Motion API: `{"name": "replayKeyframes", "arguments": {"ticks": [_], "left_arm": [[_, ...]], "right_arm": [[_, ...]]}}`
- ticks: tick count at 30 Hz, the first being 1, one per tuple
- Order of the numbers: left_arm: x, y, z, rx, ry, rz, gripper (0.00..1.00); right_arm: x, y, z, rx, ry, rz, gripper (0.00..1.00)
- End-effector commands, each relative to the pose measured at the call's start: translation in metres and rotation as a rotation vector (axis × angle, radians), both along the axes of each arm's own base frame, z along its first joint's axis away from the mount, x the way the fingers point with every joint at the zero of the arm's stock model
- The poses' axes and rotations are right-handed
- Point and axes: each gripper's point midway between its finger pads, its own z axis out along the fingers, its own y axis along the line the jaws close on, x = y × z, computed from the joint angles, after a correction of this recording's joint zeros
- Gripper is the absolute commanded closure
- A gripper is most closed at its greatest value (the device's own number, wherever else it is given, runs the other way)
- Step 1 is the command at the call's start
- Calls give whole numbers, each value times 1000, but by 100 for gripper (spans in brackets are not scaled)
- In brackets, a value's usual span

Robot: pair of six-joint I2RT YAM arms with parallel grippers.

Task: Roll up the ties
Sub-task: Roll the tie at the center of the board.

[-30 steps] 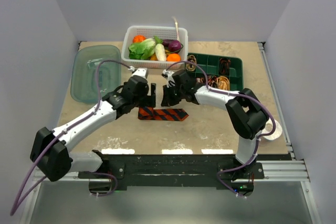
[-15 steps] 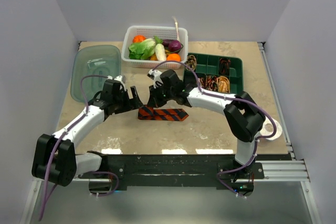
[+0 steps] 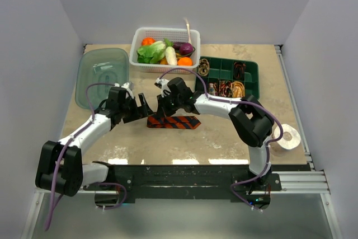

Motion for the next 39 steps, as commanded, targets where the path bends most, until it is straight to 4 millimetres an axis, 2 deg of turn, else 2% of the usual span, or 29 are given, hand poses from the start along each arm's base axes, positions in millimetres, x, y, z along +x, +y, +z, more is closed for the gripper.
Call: {"name": "replayKeyframes", "arguments": {"ticks": [1,9,19,25,30,33,39], "left_arm": [[5,-3,1,-31,-22,-15,8],[1,-12,-8,-71,-14,-57,8],[4,-19,-8,-105,-41,-82,8],[6,-31,-6,-171,-79,-132,9],[-1,-41,-17,-224,-50,-185,10],[-4,-47,-20,-267,-41,-197,12],[-4,-55,-21,-326,-61,-216,25]], "right_arm": [[2,8,13,29,-35,31,100],[1,-12,3,-41,-52,-9,100],[6,-37,-10,-101,-52,-61,100],[6,-44,-16,-114,-46,-71,100],[4,-46,-22,-117,-35,-70,100],[4,-47,-21,-116,-38,-72,100],[3,-50,-21,-119,-38,-75,100]]}}
